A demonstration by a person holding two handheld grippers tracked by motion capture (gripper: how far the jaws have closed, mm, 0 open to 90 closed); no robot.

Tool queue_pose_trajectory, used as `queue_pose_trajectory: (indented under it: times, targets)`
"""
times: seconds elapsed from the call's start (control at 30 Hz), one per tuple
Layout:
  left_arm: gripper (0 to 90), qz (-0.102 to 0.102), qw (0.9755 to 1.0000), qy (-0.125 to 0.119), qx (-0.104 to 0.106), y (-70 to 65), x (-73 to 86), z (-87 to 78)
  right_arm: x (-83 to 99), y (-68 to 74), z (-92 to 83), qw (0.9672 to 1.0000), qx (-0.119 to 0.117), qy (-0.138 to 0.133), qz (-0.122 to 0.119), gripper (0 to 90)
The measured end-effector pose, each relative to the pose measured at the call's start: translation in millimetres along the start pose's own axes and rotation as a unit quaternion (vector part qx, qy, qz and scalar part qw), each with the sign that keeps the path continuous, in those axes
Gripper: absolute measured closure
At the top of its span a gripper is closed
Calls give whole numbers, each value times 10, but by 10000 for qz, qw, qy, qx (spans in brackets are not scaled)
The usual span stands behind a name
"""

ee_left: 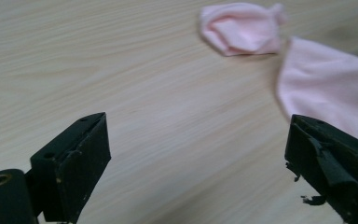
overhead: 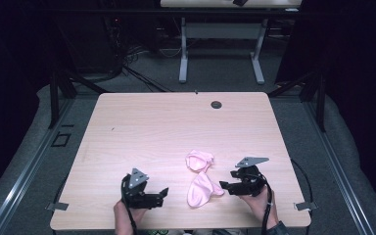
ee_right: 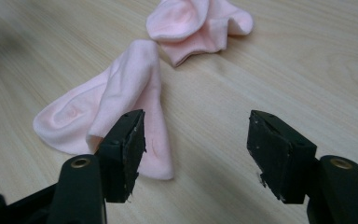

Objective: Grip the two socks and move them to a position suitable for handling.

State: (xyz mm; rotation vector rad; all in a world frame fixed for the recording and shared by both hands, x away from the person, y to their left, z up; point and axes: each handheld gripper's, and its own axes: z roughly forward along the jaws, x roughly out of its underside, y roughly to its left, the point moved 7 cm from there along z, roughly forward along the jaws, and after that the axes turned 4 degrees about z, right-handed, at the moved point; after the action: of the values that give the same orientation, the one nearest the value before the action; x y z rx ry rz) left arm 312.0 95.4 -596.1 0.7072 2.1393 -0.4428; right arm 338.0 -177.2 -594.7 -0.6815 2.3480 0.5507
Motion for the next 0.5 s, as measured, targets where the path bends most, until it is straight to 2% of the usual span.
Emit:
queue_pose_trajectory:
  times: [0.1, 0.3, 0.33, 0.37, 0.43, 0.5]
  targets:
    - [127, 150, 9992, 167, 324, -236, -12, 139, 32, 37, 46, 10000, -5, 77, 16, 415]
    - [218, 375, 9959, 393, 729, -575, -41, 316, 81, 111, 123, 9998, -61, 167, -78, 472]
    - [246, 375, 9959, 393, 729, -575, -41, 316, 90, 121, 134, 9997, -76, 193, -85, 496]
    - [276, 472, 9944, 466, 829, -657, -58, 357, 100, 138, 148, 9996, -128, 229, -104, 518]
    - [342, 497, 9937, 514, 860, -708, -66, 399, 112, 158, 166, 9994, -138, 281, -164, 556]
    - [409, 561, 9934, 653, 761, -732, -48, 443, 120, 192, 191, 9992, -202, 315, -163, 589]
